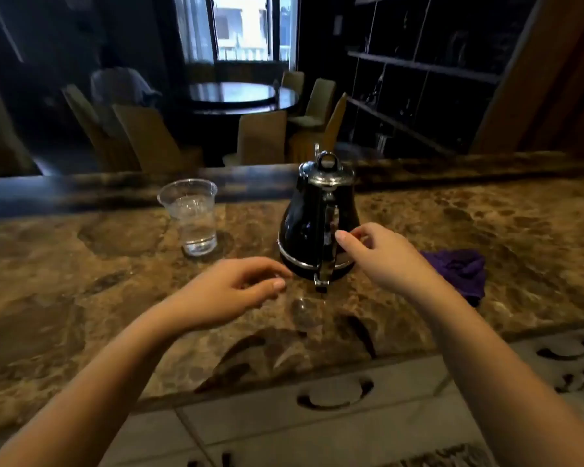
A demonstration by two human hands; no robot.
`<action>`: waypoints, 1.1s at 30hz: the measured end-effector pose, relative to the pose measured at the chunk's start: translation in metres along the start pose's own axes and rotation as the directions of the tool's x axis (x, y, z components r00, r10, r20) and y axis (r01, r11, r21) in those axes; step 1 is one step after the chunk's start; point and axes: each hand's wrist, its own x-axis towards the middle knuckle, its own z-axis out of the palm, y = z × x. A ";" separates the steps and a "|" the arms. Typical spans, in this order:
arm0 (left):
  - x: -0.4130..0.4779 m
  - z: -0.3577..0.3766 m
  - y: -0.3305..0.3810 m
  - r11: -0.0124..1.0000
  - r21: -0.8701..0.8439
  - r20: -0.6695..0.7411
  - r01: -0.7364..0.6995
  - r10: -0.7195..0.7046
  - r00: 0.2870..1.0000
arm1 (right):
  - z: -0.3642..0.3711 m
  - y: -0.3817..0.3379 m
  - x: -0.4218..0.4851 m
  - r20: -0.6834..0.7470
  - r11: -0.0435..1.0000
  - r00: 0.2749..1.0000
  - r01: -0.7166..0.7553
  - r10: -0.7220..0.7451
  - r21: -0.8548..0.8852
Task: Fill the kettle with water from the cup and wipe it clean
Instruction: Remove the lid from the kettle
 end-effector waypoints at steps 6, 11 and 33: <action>0.071 -0.035 0.030 0.989 0.053 -0.465 -0.140 0.149 0.873 | 0.027 -0.012 0.039 0.014 0.908 0.997 -0.074 0.075 0.411; 0.133 -0.054 0.048 0.962 0.234 -0.530 -0.142 0.249 0.811 | 0.038 -0.013 0.041 0.019 0.771 0.999 -0.039 0.035 0.636; 0.225 -0.062 0.041 0.811 0.576 -0.092 -0.101 0.187 0.978 | 0.070 -0.010 0.060 -0.226 0.674 0.960 0.059 0.163 0.737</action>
